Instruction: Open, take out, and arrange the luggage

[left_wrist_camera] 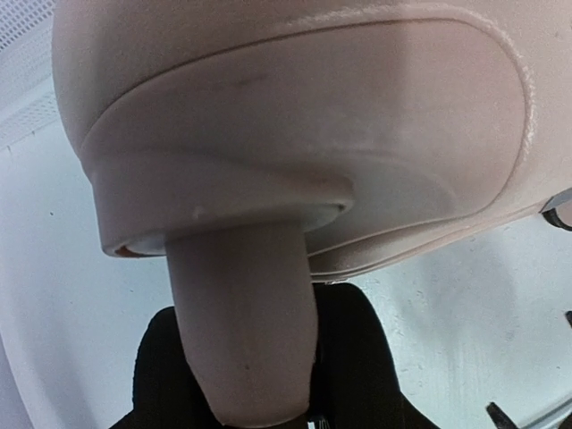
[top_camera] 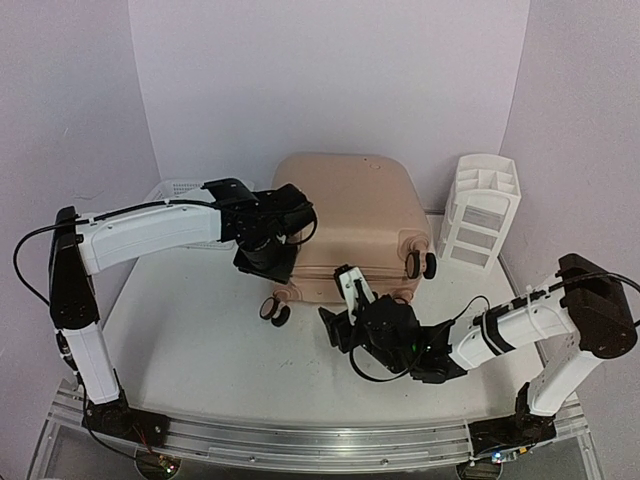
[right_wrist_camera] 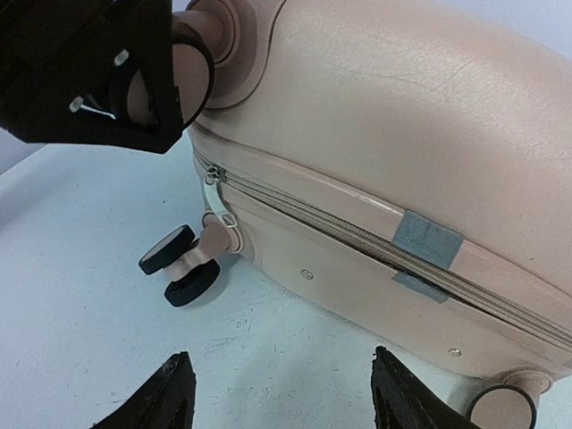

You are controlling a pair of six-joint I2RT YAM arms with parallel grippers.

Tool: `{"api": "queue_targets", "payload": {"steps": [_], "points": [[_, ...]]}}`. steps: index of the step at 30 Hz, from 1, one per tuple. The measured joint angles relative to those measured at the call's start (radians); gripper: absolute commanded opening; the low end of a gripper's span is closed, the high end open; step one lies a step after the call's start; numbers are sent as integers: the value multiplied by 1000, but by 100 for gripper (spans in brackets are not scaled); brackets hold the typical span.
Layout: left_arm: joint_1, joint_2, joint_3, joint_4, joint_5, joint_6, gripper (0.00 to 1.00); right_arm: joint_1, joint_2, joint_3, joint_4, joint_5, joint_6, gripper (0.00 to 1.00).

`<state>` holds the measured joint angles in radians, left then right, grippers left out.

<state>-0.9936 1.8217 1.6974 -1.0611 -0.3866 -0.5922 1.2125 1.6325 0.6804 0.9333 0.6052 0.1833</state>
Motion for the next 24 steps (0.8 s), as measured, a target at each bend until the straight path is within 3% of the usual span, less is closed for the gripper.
{"api": "queue_targets", "payload": {"steps": [17,20,24], "points": [[-45,43,90,-21,321,-302,3,13,37,-147,236,6,-103,64],[-73,56,108,3,336,-363,7,13,37,-184,282,20,-125,64],[-112,88,142,33,350,-436,22,13,4,-251,304,37,-135,64]]}}
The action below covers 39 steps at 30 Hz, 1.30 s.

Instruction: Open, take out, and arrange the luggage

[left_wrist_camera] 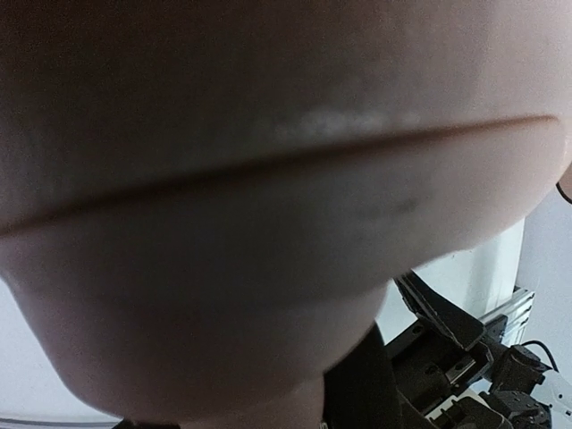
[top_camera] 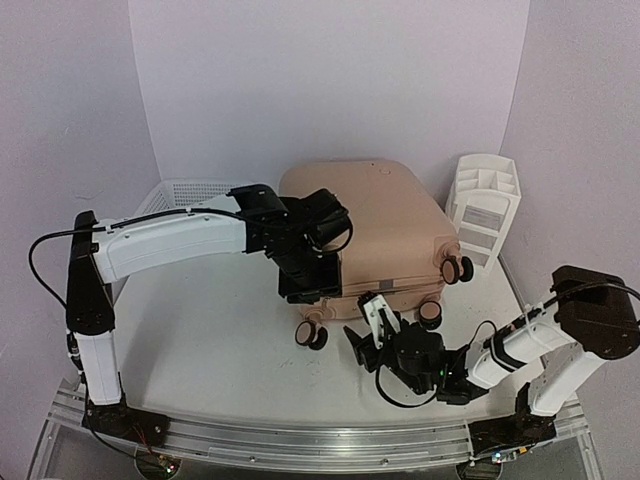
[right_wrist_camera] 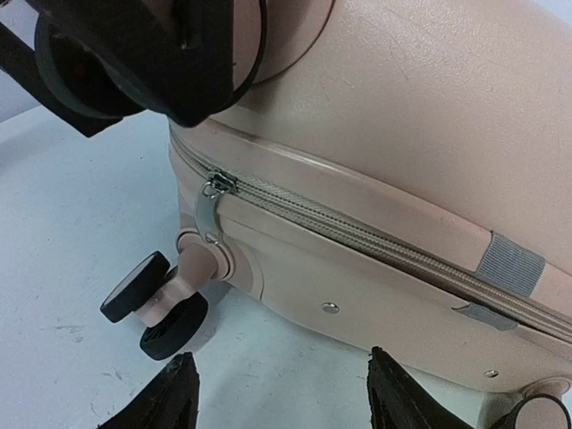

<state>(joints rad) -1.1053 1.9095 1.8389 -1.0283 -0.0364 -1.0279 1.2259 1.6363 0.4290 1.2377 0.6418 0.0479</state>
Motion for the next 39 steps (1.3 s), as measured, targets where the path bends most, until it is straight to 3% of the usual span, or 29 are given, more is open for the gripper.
{"api": "queue_targets", "payload": {"steps": [6,9,13,17,23,31,39], "points": [[-31,41,15,42,-2,-21,59,0,-90,-68,-2,21,6,64],[-31,33,-22,82,-15,57,75,3,-90,-68,-5,21,8,64],[-56,-43,-90,140,-24,157,87,6,-55,-35,-5,21,7,64],[-66,-144,-135,146,-45,240,88,18,10,21,11,38,14,64],[-10,-254,-216,196,13,325,74,45,120,115,40,88,5,63],[103,-390,-394,198,81,375,70,53,206,160,76,152,0,46],[132,-502,-462,201,90,402,69,53,289,220,157,205,-69,48]]}}
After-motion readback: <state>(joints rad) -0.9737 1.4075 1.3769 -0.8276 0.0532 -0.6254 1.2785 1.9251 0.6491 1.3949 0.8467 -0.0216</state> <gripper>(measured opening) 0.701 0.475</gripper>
